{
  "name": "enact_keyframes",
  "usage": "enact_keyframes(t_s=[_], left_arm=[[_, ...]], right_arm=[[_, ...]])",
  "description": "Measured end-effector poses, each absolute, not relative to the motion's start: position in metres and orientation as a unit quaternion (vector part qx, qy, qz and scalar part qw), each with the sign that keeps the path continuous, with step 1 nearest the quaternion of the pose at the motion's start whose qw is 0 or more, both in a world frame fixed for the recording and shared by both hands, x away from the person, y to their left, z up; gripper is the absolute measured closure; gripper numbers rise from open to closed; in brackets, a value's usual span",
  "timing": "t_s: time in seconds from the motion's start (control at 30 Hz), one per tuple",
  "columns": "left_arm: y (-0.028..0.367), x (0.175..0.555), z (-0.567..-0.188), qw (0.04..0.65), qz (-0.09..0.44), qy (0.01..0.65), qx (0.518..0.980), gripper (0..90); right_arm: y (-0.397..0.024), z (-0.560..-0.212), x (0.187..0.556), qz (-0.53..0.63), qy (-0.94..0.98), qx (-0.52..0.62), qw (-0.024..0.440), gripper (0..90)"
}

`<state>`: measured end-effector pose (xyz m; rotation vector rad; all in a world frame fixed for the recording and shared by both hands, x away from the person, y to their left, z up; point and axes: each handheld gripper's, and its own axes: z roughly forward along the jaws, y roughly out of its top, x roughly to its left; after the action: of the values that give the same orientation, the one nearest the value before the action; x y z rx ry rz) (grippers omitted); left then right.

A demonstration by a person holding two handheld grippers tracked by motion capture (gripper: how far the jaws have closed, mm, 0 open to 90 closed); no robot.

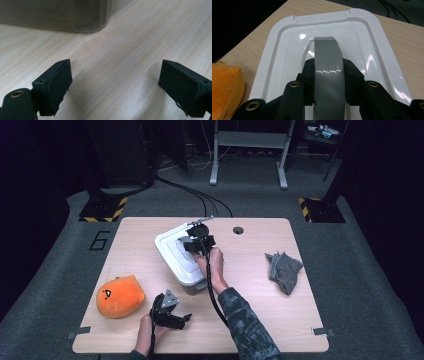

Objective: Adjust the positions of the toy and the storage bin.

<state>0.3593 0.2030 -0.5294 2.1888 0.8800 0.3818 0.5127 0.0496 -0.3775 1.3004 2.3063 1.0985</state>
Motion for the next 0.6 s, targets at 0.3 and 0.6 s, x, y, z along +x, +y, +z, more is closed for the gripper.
enact_keyframes(t_s=[0.3,0.6], left_arm=[[0.203,0.359,-0.529,0.368,0.148,0.343,0.852,11.1],[0.203,0.359,-0.529,0.367,0.150,0.341,0.852,11.1]], right_arm=[[0.046,-0.363,0.508,0.388,0.798,0.434,0.155,66.6],[0.038,-0.344,0.507,0.396,0.796,0.426,0.169,66.7]])
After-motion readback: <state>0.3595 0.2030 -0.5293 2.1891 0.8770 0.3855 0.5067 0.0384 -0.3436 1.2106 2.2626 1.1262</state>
